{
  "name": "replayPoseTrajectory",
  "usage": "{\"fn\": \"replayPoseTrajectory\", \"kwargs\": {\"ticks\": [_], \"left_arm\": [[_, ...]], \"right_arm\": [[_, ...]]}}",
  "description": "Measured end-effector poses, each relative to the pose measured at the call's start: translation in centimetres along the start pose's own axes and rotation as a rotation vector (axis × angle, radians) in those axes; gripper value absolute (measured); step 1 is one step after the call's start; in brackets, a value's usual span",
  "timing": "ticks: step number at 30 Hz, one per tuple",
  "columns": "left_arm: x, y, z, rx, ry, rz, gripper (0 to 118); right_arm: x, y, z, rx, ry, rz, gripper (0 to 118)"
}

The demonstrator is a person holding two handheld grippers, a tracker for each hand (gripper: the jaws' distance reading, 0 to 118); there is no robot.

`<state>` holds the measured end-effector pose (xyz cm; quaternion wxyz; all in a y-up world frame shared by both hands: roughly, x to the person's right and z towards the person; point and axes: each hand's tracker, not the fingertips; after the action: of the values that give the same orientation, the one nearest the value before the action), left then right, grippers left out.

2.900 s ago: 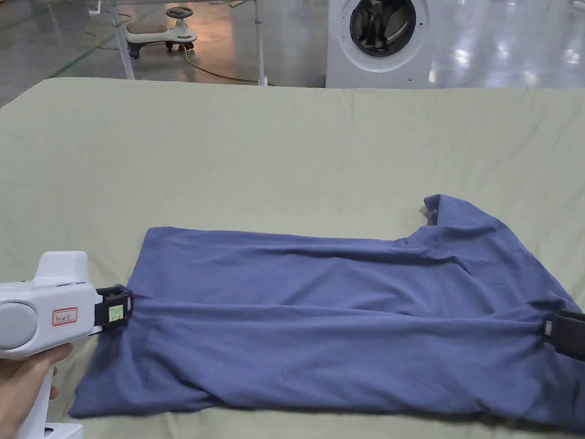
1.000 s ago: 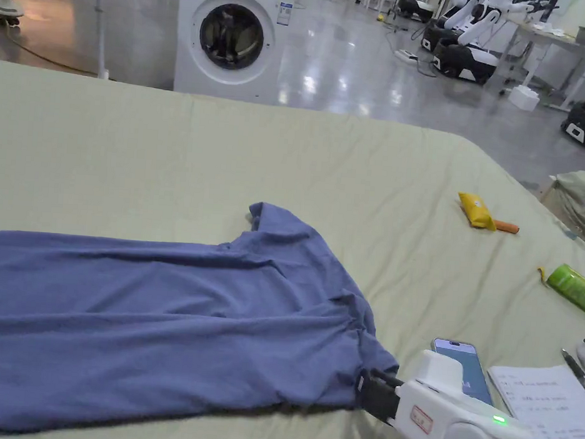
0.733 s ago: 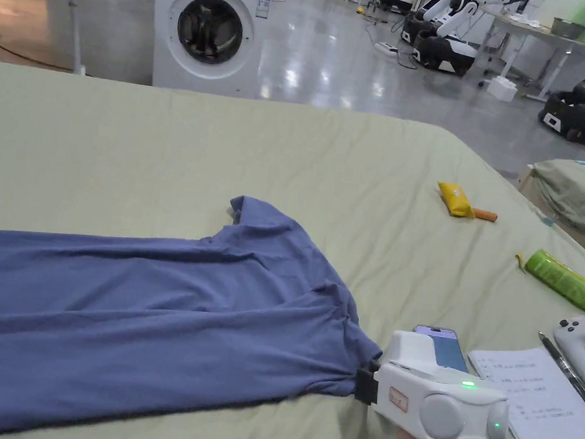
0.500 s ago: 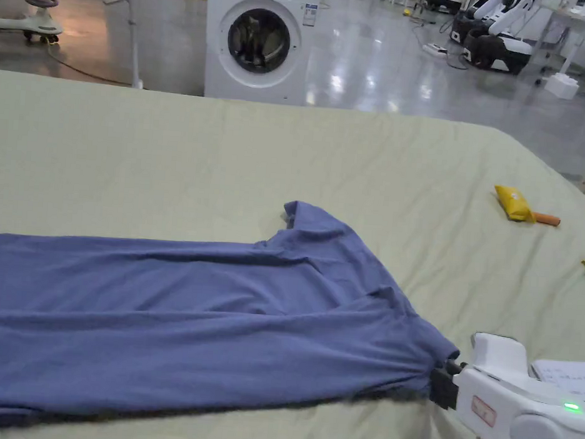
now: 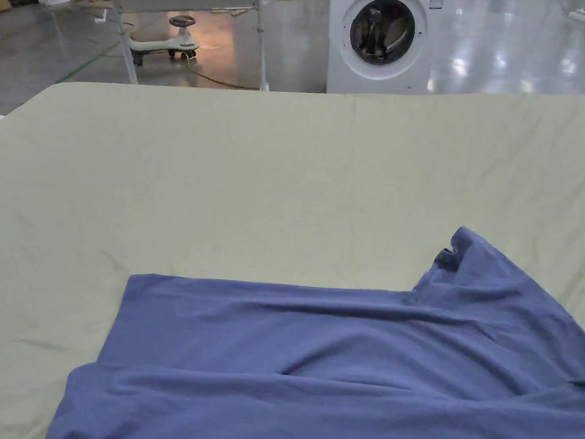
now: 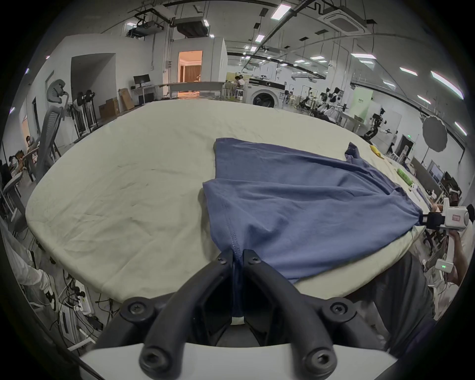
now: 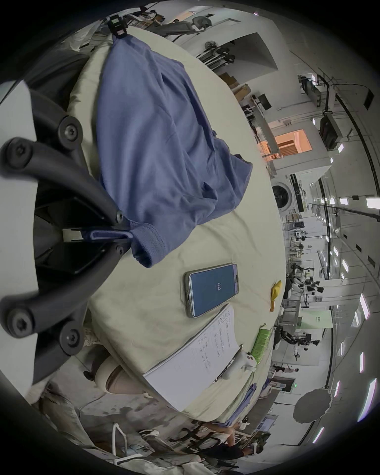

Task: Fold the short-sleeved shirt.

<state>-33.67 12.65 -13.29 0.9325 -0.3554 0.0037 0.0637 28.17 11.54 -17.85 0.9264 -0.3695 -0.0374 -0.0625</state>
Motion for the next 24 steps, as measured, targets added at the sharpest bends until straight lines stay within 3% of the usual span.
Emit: {"fn": "replayPoseTrajectory", "kwargs": {"ticks": [1,2,3,4,6,8,13,15,17,18,20,22,24], "left_arm": [[0.0,0.1,0.0,0.007,-0.006,0.001,6],[0.0,0.2,0.1,0.016,-0.008,-0.003,17],[0.1,0.4,0.4,0.041,-0.001,-0.018,31],[0.3,0.5,0.6,0.070,0.033,-0.052,53],[0.7,1.0,1.4,0.140,0.085,-0.092,74],[0.8,1.1,2.4,0.208,0.099,-0.119,75],[4.2,1.3,4.9,0.375,0.111,-0.119,73],[5.4,1.2,5.4,0.409,0.064,-0.109,67],[7.0,1.0,5.7,0.417,0.004,-0.090,40],[7.4,0.9,5.8,0.412,-0.030,-0.075,35],[8.2,0.6,5.8,0.409,-0.097,-0.069,24],[8.9,0.3,5.8,0.399,-0.086,-0.086,8],[9.5,0.2,5.5,0.357,-0.076,-0.115,0]], "right_arm": [[-0.1,-0.1,-0.1,0.006,0.000,0.009,6],[-0.4,0.2,-0.3,0.007,-0.010,0.017,19],[-0.6,0.3,-0.3,0.007,-0.036,0.032,41],[-0.7,0.4,-0.3,0.014,-0.086,0.066,63],[-0.8,0.8,0.1,0.065,-0.024,0.071,65],[-1.1,1.0,0.8,0.105,0.049,0.049,65],[-3.6,0.8,2.7,0.224,0.101,0.101,65],[-4.1,0.4,2.8,0.242,0.116,0.118,56],[-5.4,0.3,3.1,0.247,0.150,0.133,22],[-6.0,0.3,3.2,0.252,0.166,0.146,13],[-7.3,0.0,3.4,0.260,0.177,0.187,8],[-7.7,-0.2,3.4,0.250,0.213,0.223,3],[-8.4,-0.5,3.4,0.254,0.201,0.225,1]]}}
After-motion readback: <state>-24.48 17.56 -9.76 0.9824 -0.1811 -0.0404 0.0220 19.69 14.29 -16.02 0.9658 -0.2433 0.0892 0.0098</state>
